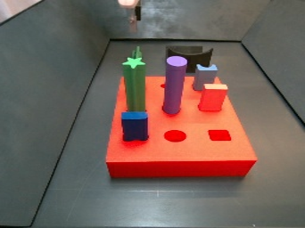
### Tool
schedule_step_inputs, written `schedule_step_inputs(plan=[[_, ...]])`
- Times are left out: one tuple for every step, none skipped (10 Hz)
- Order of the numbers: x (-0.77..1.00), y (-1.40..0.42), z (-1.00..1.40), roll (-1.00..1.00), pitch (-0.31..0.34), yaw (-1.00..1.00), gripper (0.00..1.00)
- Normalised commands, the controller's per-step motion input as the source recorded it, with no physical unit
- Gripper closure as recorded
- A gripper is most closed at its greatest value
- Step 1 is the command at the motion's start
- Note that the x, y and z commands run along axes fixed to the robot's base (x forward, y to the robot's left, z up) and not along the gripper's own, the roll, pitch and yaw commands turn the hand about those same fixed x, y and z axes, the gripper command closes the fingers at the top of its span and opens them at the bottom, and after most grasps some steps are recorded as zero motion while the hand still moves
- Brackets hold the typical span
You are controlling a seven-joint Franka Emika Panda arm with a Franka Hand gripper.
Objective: Pick up the 3 prong object. Move up. Rotate the 3 prong object. Place the 3 prong object on the fixture. Regrasp the 3 prong object. Move to above the board. Insert the 3 prong object.
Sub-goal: Rotate the 3 prong object.
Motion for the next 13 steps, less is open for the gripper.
schedule_step_inputs(plan=[[0.03,0.01,-0.04,0.00,-0.003,1.00,0.00],[0.03,0.01,-0.04,0.00,-0.003,1.00,0.00],[0.03,0.01,-0.04,0.00,-0.003,1.00,0.00],[0.03,0.01,-0.04,0.00,-0.003,1.00,0.00],[0.03,0.01,-0.04,0.00,-0.004,1.00,0.00],[0.03,0.01,-0.03,0.00,-0.004,1.00,0.00],[0.03,0.01,-0.03,0.00,-0.004,1.00,0.00],[0.03,0.01,-0.03,0.00,-0.004,1.00,0.00],[0.03,0.01,-0.03,0.00,-0.005,1.00,0.00],[0.03,0.01,-0.03,0.00,-0.005,1.00,0.00],[0.03,0.01,-0.03,0.00,-0.005,1.00,0.00],[0.03,0.01,-0.03,0.00,-0.006,1.00,0.00],[0.03,0.01,-0.03,0.00,-0.006,1.00,0.00]])
